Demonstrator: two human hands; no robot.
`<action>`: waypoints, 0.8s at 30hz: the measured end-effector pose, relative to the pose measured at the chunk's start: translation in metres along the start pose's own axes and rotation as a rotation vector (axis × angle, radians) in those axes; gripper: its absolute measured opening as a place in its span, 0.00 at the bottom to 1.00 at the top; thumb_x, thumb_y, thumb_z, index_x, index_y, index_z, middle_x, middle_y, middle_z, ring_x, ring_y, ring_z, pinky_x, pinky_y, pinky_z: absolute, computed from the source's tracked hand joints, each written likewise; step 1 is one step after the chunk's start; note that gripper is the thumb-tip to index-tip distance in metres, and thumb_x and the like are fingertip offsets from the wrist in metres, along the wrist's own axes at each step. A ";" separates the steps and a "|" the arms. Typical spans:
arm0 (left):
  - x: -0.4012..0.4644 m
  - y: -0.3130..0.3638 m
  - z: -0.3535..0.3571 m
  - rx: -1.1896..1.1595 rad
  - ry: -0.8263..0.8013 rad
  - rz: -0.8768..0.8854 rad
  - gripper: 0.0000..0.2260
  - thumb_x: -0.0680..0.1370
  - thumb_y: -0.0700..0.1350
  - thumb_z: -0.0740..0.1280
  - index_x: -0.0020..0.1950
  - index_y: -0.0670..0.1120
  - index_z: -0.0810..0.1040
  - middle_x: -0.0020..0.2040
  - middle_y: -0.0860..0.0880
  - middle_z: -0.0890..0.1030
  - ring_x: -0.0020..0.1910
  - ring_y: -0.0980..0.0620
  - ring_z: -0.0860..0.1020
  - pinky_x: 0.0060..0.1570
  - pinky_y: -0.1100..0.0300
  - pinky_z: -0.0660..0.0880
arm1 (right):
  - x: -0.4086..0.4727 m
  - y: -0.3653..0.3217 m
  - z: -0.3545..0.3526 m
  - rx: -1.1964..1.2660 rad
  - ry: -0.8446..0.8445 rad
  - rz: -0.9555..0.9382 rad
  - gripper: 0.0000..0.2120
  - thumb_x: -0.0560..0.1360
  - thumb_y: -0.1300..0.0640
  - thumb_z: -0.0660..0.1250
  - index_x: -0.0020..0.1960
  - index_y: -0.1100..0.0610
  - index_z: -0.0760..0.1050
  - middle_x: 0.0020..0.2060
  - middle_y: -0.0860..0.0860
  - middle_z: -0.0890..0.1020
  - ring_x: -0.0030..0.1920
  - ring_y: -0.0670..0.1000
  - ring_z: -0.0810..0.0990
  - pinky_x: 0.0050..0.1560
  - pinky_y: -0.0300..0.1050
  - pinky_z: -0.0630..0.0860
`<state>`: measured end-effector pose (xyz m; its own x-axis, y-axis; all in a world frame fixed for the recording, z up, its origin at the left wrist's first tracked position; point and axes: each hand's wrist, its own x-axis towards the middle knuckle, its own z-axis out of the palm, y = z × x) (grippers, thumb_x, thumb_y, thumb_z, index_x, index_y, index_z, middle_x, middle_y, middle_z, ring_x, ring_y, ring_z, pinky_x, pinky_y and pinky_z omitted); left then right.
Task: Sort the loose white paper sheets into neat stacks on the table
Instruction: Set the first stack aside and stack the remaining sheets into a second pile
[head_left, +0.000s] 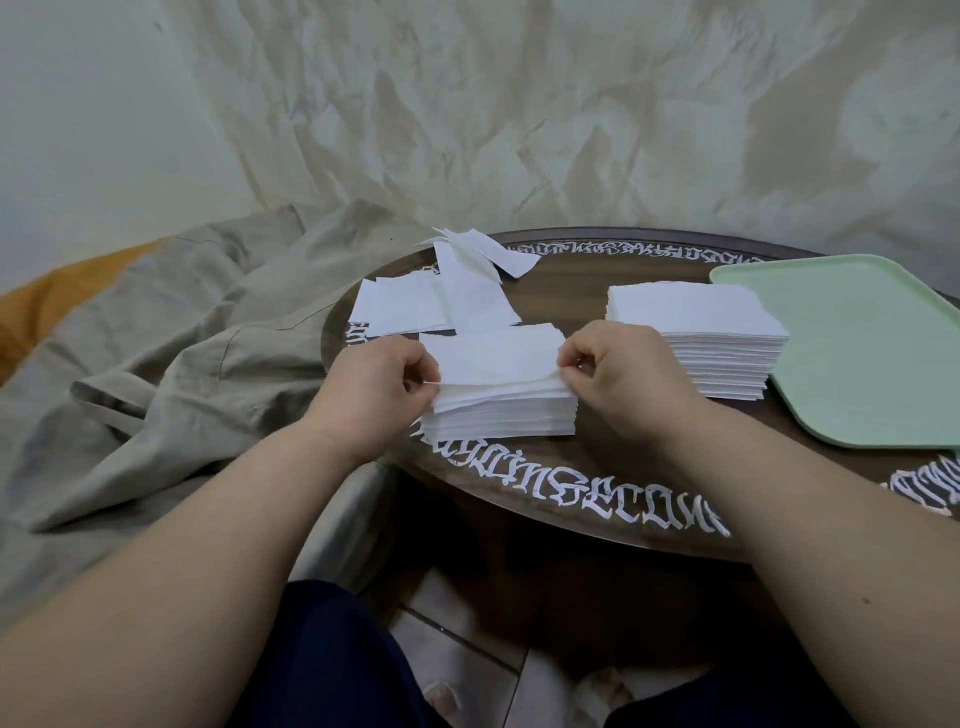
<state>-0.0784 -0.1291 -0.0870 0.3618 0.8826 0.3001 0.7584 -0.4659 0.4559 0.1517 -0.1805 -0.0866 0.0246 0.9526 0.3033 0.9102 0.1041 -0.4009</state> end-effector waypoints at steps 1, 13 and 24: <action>0.000 -0.002 0.000 -0.012 -0.006 0.002 0.12 0.71 0.39 0.70 0.36 0.55 0.74 0.42 0.52 0.83 0.42 0.52 0.80 0.49 0.56 0.76 | 0.001 -0.001 0.001 0.006 -0.002 -0.006 0.07 0.76 0.59 0.65 0.50 0.57 0.81 0.47 0.50 0.82 0.48 0.51 0.78 0.51 0.44 0.74; -0.001 -0.012 -0.002 -0.065 -0.071 0.029 0.12 0.70 0.40 0.73 0.35 0.56 0.76 0.43 0.56 0.83 0.42 0.61 0.79 0.48 0.64 0.75 | 0.002 0.004 -0.002 0.057 0.018 -0.028 0.06 0.75 0.60 0.67 0.49 0.58 0.82 0.46 0.51 0.82 0.46 0.50 0.78 0.51 0.43 0.74; -0.002 -0.010 -0.002 -0.036 -0.103 0.037 0.07 0.69 0.43 0.75 0.41 0.52 0.78 0.47 0.53 0.82 0.43 0.58 0.77 0.51 0.58 0.74 | 0.001 0.007 -0.001 0.038 -0.029 -0.023 0.06 0.75 0.58 0.67 0.48 0.56 0.82 0.45 0.49 0.82 0.46 0.49 0.78 0.51 0.45 0.75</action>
<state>-0.0882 -0.1265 -0.0902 0.4446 0.8657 0.2299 0.7243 -0.4985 0.4764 0.1584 -0.1789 -0.0882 -0.0086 0.9576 0.2879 0.8941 0.1363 -0.4265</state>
